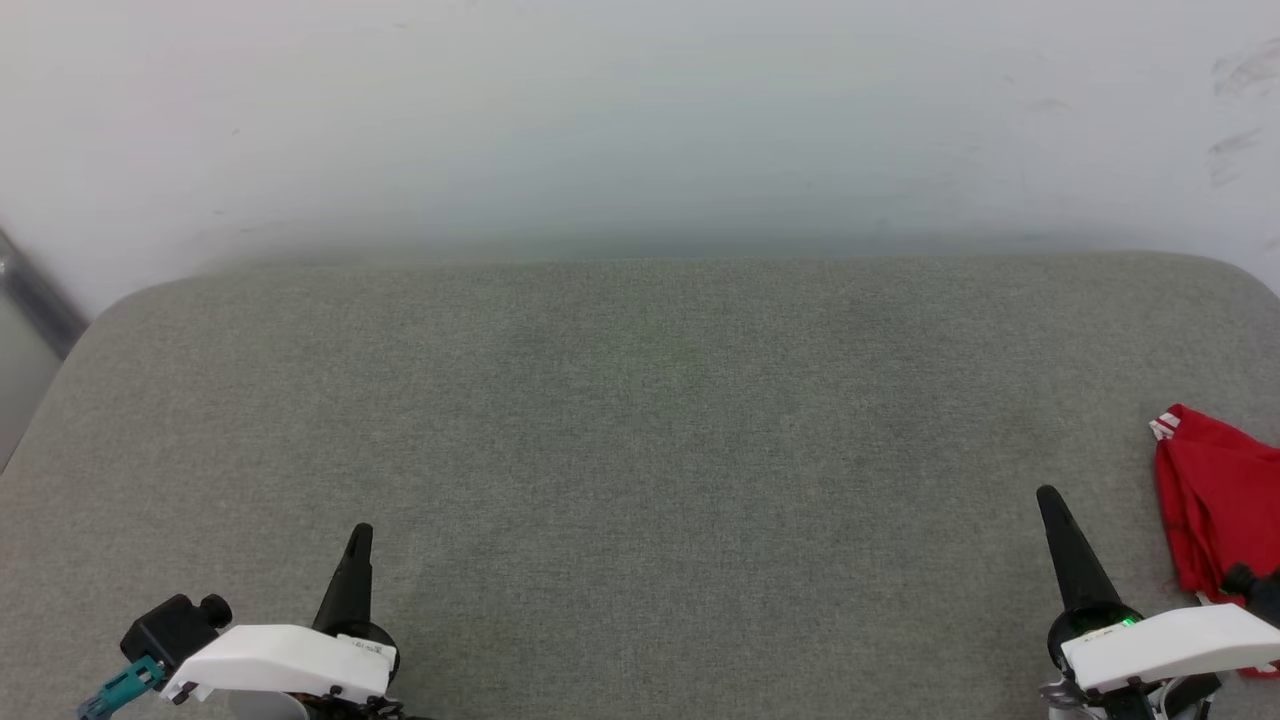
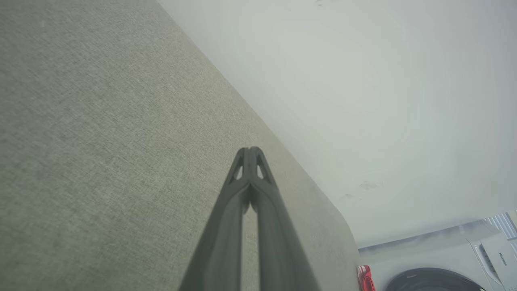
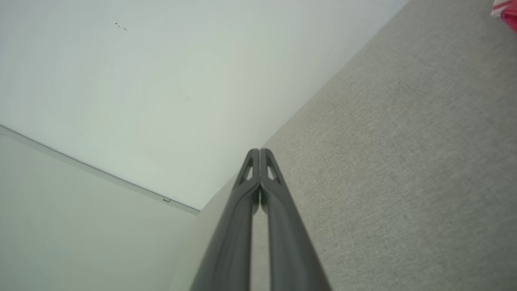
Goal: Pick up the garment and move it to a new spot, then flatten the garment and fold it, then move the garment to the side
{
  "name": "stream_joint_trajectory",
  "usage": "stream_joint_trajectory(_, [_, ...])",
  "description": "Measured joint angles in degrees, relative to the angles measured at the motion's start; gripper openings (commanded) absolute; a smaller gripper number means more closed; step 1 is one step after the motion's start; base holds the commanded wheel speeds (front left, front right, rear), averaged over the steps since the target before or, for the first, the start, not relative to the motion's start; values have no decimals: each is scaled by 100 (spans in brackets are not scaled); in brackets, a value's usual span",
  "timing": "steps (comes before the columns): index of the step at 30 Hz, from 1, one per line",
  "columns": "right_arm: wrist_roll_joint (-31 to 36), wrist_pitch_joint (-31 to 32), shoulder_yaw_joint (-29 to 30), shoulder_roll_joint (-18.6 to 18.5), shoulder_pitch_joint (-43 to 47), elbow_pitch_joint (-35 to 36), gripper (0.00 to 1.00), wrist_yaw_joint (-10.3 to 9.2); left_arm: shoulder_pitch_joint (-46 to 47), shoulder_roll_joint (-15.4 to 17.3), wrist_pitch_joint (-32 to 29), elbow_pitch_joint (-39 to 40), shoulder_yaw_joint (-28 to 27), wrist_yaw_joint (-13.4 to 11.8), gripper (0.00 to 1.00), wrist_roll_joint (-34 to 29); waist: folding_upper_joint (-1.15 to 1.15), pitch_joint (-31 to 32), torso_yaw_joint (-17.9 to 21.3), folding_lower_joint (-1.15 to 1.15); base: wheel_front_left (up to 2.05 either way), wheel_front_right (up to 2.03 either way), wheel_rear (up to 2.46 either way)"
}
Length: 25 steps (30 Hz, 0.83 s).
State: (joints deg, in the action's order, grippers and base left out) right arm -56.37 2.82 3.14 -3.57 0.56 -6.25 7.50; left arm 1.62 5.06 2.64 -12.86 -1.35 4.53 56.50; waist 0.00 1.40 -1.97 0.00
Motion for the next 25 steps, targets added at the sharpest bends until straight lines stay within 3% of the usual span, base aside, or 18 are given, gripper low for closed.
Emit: stream_joint_trajectory(25, [-1528,110,91,-5,-252,-322,0,-1,187,-82,-386,-49,-220,111,0,1480,0,-54,68,0,0,0,0])
